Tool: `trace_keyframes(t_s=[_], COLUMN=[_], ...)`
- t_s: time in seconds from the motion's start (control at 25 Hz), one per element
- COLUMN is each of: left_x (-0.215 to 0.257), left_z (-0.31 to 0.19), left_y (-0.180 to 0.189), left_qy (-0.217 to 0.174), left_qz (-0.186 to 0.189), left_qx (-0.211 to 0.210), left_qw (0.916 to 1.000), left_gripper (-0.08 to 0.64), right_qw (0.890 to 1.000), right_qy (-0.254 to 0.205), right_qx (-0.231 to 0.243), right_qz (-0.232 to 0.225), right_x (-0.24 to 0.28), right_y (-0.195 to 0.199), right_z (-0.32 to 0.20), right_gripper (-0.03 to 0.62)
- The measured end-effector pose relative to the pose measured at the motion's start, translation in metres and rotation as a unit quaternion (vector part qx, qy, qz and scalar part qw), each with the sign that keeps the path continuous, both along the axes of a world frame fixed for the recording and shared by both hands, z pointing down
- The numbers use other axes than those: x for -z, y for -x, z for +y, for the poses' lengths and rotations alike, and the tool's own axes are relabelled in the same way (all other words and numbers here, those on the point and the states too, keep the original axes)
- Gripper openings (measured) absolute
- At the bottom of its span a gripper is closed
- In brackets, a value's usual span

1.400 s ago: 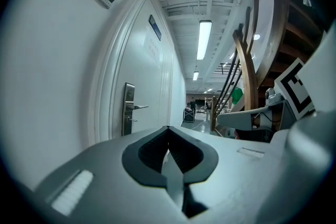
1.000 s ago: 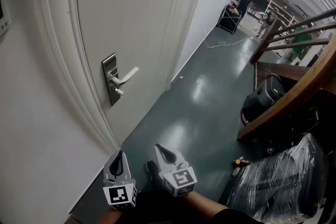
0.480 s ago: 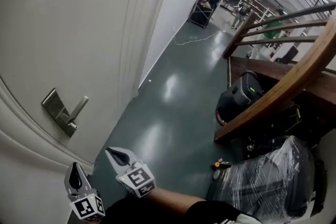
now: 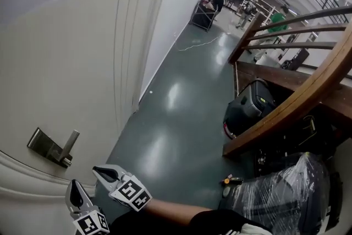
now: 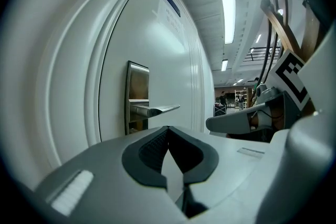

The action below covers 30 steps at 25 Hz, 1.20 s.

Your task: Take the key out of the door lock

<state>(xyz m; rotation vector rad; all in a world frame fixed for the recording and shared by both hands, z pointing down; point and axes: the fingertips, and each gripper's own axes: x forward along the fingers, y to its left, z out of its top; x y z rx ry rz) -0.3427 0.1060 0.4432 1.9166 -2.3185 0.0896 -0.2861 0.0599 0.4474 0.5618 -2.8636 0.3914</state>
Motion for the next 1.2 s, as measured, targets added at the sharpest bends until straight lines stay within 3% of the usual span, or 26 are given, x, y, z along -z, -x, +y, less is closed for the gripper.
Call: trace_keyframes(t_s=[0.12, 0.28, 0.44, 0.6, 0.76, 0.88, 1.08, 1.2], left_x=[-0.006, -0.018, -0.020, -0.026, -0.032, -0.035, -0.039, -0.040], left_z=[-0.011, -0.022, -0.018, -0.010, -0.007, -0.007, -0.008, -0.007], left_y=[0.011, 0.022, 0.043, 0.063, 0.073, 0.077, 0.081, 0.082], left_qy=[-0.008, -0.005, 0.018, 0.036, 0.048, 0.051, 0.054, 0.054], left_qz=[0.000, -0.001, -0.004, -0.009, -0.005, 0.002, 0.009, 0.011], left_qx=[0.030, 0.037, 0.066, 0.095, 0.108, 0.110, 0.113, 0.114], left_qw=[0.9995, 0.9993, 0.9977, 0.9948, 0.9930, 0.9926, 0.9921, 0.9919], left_gripper=[0.018, 0.018, 0.044, 0.064, 0.063, 0.063, 0.063, 0.061], right_qw=[0.999, 0.994, 0.979, 0.949, 0.921, 0.892, 0.851, 0.831], right_qy=[0.040, 0.095, 0.185, 0.290, 0.367, 0.424, 0.488, 0.508], right_qx=[0.019, 0.028, 0.064, 0.093, 0.105, 0.117, 0.131, 0.141], right_qz=[-0.015, -0.038, -0.064, -0.076, -0.084, -0.101, -0.143, -0.179], right_x=[-0.009, -0.011, -0.017, -0.034, -0.047, -0.053, -0.053, -0.050], right_y=[0.007, 0.016, 0.047, 0.079, 0.095, 0.104, 0.117, 0.123], right_z=[-0.011, -0.027, -0.033, -0.034, -0.031, -0.025, -0.023, -0.023], right_gripper=[0.029, 0.071, 0.081, 0.106, 0.115, 0.115, 0.106, 0.029])
